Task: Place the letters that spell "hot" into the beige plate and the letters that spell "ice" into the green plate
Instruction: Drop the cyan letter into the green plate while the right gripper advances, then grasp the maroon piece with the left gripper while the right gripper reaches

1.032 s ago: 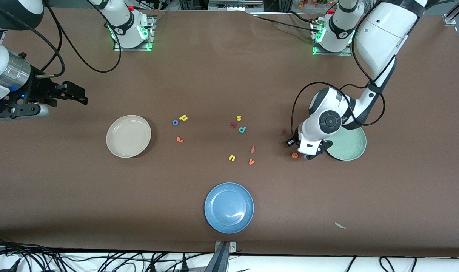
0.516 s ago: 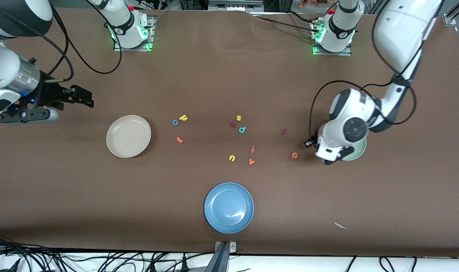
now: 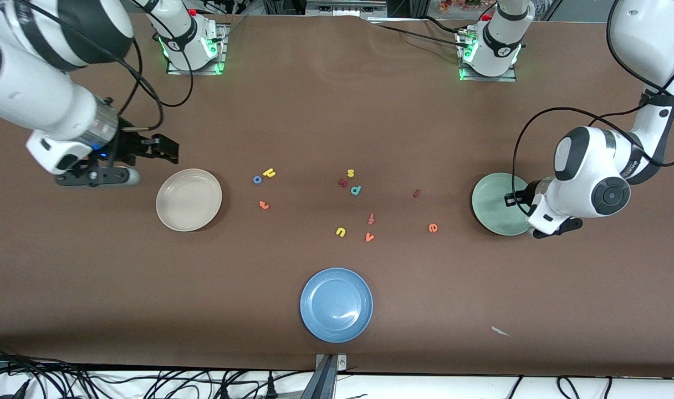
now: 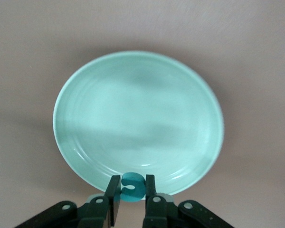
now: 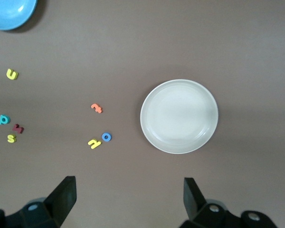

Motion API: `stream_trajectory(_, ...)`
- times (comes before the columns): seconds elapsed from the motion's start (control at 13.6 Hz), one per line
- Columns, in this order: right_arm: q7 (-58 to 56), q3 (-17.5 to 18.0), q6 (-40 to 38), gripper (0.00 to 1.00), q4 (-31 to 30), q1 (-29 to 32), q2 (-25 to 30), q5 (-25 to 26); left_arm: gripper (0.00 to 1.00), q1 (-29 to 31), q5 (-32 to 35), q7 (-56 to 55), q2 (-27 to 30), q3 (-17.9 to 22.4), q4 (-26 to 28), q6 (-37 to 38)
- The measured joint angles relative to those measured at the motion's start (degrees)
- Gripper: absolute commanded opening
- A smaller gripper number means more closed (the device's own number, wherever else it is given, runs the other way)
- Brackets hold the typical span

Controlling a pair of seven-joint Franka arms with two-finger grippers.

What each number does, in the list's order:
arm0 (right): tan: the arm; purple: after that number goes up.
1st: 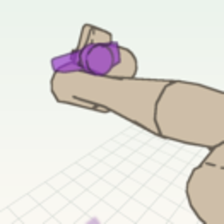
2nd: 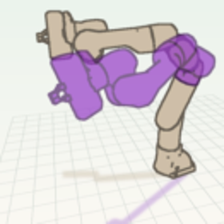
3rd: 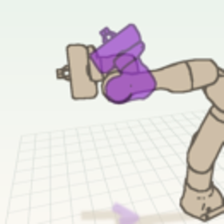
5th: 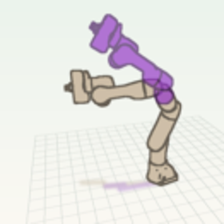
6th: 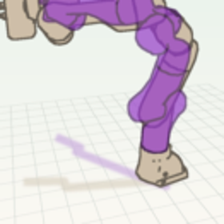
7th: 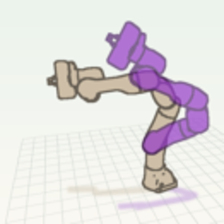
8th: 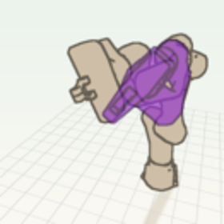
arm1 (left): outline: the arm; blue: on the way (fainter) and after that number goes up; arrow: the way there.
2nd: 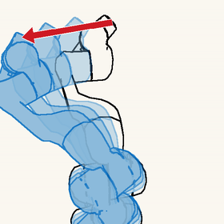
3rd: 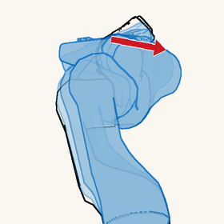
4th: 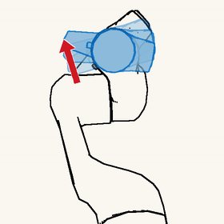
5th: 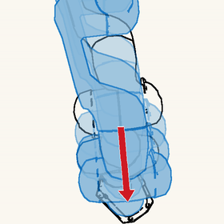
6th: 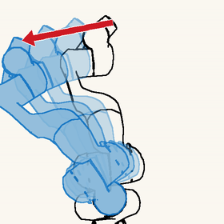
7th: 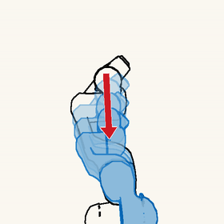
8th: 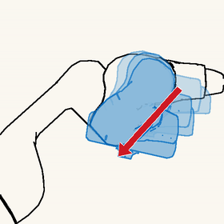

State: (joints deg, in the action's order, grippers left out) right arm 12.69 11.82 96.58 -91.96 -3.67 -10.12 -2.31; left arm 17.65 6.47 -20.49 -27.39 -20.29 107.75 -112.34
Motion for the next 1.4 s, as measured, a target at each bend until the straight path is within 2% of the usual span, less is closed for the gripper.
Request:
stream_trajectory(0.15, 0.7, 1.4, 2.9, 1.0, -3.4, 0.0, -0.1, 0.5, 0.17, 0.2, 0.0, 0.8, -2.7, 0.0, 1.0, -1.9)
stream_trajectory(0.22, 1.1, 2.1, 4.6, 1.0, -5.1, 0.1, -0.1, 0.9, 0.27, 0.2, 0.0, 0.8, -3.9, -0.1, 1.4, -3.1)
stream_trajectory(0.44, 3.7, 4.0, 10.9, 1.0, -10.7, 0.2, 0.1, 1.1, 0.68, 0.1, 0.0, 0.9, -5.7, -0.1, 2.2, -5.0)
stream_trajectory(0.52, 5.1, 4.9, 13.3, 1.0, -12.9, 0.2, 0.1, 1.2, 0.89, 0.2, 0.0, 0.9, -5.7, -0.1, 2.2, -5.1)
stream_trajectory(0.59, 6.5, 5.9, 16.0, 1.0, -15.2, 0.2, 0.2, 1.4, 1.0, 0.2, 0.0, 0.9, -5.5, -0.1, 2.2, -5.2)
stream_trajectory(0.88, 10.7, 8.6, 24.5, 1.0, -23.1, 0.3, 0.4, 3.8, 1.0, 0.2, 0.0, -1.6, -2.2, -0.8, 0.4, -5.5)
stream_trajectory(1.03, 11.2, 8.8, 27.0, 1.0, -25.8, 0.3, 0.5, 4.3, 1.0, -0.1, -0.1, -7.6, 0.3, -3.7, -0.2, -5.5)
stream_trajectory(1.25, 11.8, 9.5, 33.0, 1.0, -30.5, 0.3, 0.6, 4.4, 0.97, -1.1, -0.1, -18.8, 1.0, -9.8, -0.1, -6.4)
stream_trajectory(1.4, 13.1, 9.7, 36.8, 1.0, -33.4, 0.3, 0.6, 4.5, 0.91, -3.4, -0.1, -24.8, 0.3, -11.5, 0.8, -11.2)
